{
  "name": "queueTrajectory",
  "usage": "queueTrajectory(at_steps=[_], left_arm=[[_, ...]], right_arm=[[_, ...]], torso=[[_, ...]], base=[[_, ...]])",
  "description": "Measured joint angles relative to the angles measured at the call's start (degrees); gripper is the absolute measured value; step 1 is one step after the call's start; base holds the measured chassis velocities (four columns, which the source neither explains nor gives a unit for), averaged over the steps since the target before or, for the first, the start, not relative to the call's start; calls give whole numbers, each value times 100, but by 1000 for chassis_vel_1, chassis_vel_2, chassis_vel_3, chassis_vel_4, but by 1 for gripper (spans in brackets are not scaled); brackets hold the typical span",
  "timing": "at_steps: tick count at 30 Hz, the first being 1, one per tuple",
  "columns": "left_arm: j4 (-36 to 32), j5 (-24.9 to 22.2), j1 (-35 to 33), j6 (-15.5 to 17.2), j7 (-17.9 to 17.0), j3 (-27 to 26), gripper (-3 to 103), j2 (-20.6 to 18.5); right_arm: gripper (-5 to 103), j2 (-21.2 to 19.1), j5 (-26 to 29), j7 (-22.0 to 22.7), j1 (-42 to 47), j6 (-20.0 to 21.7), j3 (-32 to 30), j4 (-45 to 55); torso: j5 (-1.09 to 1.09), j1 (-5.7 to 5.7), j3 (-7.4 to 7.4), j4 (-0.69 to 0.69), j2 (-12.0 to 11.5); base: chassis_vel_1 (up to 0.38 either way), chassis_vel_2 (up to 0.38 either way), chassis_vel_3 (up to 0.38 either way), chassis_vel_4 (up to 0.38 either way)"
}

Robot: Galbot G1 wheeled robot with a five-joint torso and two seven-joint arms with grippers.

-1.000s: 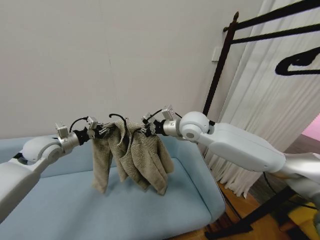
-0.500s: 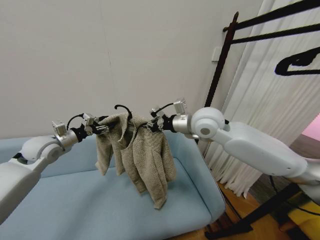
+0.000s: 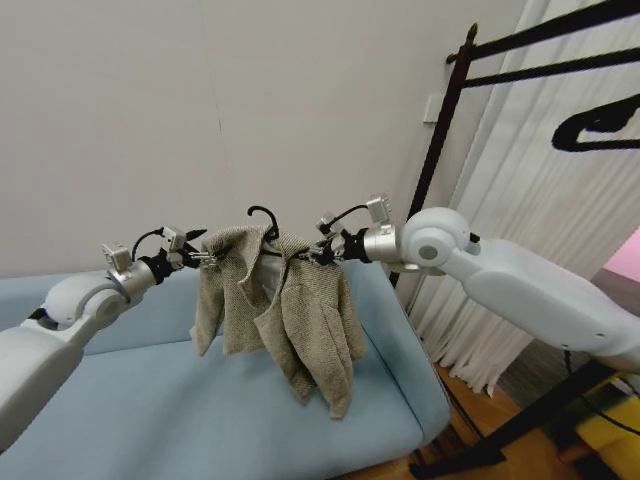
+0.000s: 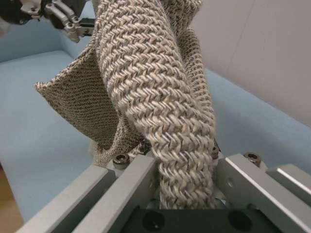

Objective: Pick up the clothes from the sofa and hang them on the clothes hanger.

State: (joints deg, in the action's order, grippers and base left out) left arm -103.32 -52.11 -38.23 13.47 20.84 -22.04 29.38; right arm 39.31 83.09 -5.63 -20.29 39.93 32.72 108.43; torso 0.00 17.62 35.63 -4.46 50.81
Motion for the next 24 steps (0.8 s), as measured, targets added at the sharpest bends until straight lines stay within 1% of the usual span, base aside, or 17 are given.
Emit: queueTrajectory(at_steps=[4,7,8,9,11,12,14,16,17,19,20,22,23,24], left_arm=[[28,5,7,-3,-81,-18,100,27],[49,7,20,-4,-163,-50,100,72],[52,6,20,-5,-176,-69,100,89],[52,6,20,-5,-176,-69,100,89],[54,5,5,-5,-194,-108,100,110],[55,5,-10,-6,-198,-125,100,117],[59,5,-56,-19,-200,-154,100,120],[62,5,-77,-26,-200,-160,100,121],[67,5,-111,-36,-200,-173,100,130],[68,5,-147,-53,-213,-196,100,145],[68,5,-147,-53,-213,-196,100,145],[66,7,-180,-71,-224,-216,100,160],[58,9,-196,-80,-224,-226,100,172],[48,11,-213,-87,-225,-237,100,184]], right_arm=[[3,-111,267,122,-38,-3,-94,-31],[3,-215,755,488,-73,-4,-193,23],[3,-256,968,671,-79,-7,-239,65],[3,-256,968,671,-79,-7,-239,65],[3,-335,1239,918,-80,-30,-318,136],[3,-394,1347,960,-83,-44,-359,159],[3,-528,1568,948,-119,-77,-401,186],[3,-596,1672,900,-144,-101,-413,188],[3,-700,1855,779,-182,-122,-431,183],[3,-851,2030,608,-227,-131,-435,158],[3,-851,2030,608,-227,-131,-435,158],[3,-1036,1973,382,-245,-129,-396,140],[3,-1103,1917,348,-245,-124,-381,151],[3,-1134,1914,410,-245,-118,-384,176]], torso=[[0,0,0,-1,0],[0,0,0,-1,0],[0,0,0,-1,0],[0,0,0,-1,0],[0,0,0,0,0],[0,0,0,0,0],[0,0,0,0,0],[1,0,0,0,0],[1,0,0,-1,0],[0,0,0,0,0],[0,0,0,0,0],[0,0,0,-1,0],[1,0,0,-2,0],[2,0,0,-3,0]], base=[[0,0,0,0],[0,0,0,0],[0,0,0,0],[0,0,0,0],[0,0,0,0],[0,0,0,0],[0,0,0,0],[0,0,0,0],[0,0,0,0],[0,0,0,0],[0,0,0,0],[0,0,0,0],[0,0,0,0],[0,0,0,0]])
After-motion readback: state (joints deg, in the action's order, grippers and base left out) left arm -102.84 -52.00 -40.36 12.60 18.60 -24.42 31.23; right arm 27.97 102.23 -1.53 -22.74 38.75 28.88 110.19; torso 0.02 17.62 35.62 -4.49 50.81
